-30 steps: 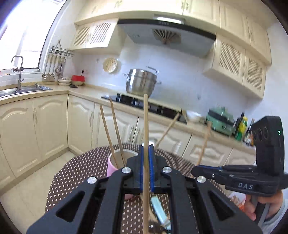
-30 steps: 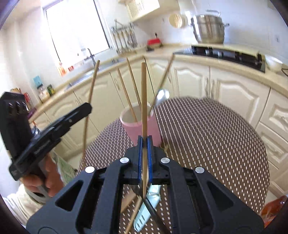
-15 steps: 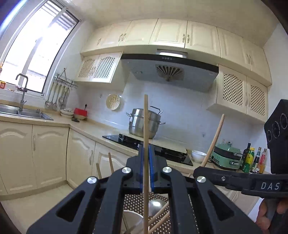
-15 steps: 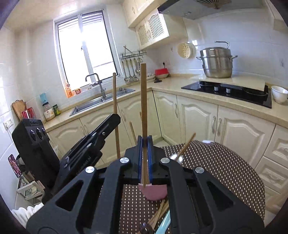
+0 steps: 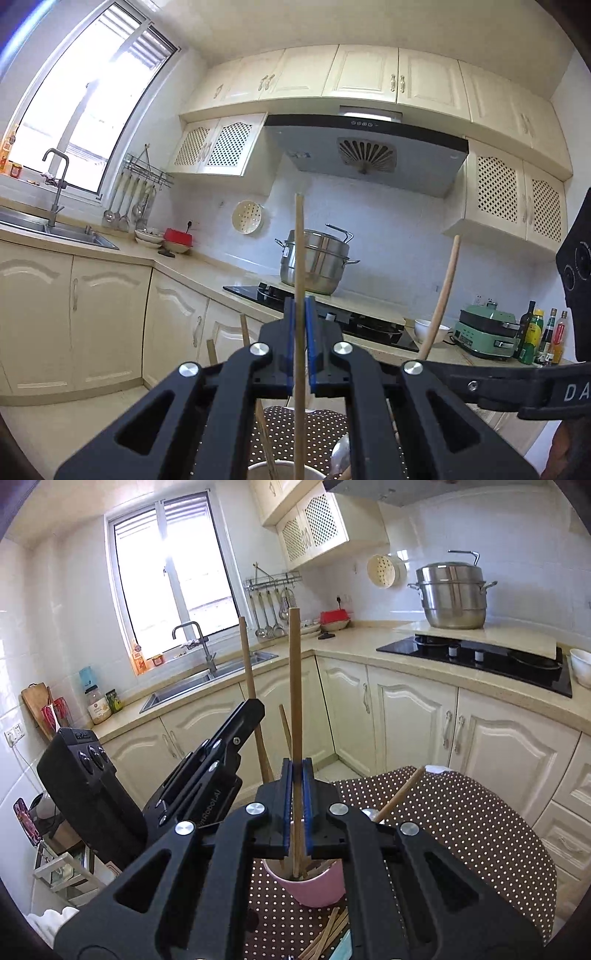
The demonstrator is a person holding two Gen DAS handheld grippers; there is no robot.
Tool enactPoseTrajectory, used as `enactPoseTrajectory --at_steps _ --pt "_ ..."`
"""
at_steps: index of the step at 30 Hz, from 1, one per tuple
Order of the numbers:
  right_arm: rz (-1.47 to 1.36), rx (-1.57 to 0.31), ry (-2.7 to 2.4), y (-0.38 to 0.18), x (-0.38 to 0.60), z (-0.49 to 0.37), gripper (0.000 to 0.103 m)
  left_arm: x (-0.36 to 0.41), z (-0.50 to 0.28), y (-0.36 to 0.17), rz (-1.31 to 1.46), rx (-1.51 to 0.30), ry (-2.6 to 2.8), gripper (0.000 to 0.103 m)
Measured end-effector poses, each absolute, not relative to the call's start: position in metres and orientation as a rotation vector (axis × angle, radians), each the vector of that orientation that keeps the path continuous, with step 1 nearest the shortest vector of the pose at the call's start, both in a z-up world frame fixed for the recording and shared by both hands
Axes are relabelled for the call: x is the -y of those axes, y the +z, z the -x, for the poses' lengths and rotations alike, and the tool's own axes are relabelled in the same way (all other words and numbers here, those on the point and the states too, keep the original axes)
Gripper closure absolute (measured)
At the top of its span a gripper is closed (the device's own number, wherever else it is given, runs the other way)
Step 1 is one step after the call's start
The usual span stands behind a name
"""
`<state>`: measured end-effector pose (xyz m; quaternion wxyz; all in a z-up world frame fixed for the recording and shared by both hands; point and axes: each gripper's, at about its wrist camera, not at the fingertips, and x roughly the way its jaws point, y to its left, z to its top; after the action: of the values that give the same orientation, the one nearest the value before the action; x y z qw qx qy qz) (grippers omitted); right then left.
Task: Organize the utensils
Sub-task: 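Open both tools over the pink cup to drop the chopsticks in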
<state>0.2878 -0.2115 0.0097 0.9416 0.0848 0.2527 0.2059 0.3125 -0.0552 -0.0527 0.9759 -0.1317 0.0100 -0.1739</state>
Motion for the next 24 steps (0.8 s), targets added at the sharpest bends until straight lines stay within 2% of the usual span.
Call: enactPoseTrajectory --at_steps 8,9,11,24 --pt "-0.175 -0.558 0.418 -0.008 0.206 -0.294 0.097 0.055 -0.318 -0.069 0.235 -0.09 -0.344 0.096" --pt "-0.177 -0.562 0.418 -0.01 0.205 -0.294 0.097 0.054 -0.319 -0.07 0.233 -0.107 -0.341 0.094" --pt "-0.182 -0.569 0.416 -0.012 0.205 -0.295 0.097 0.051 -0.318 -0.072 0.23 -0.126 -0.329 0.065" --pt "-0.187 -0.585 0.405 -0.017 0.196 -0.29 0.097 0.031 -0.297 -0.065 0.152 -0.212 -0.232 0.048"
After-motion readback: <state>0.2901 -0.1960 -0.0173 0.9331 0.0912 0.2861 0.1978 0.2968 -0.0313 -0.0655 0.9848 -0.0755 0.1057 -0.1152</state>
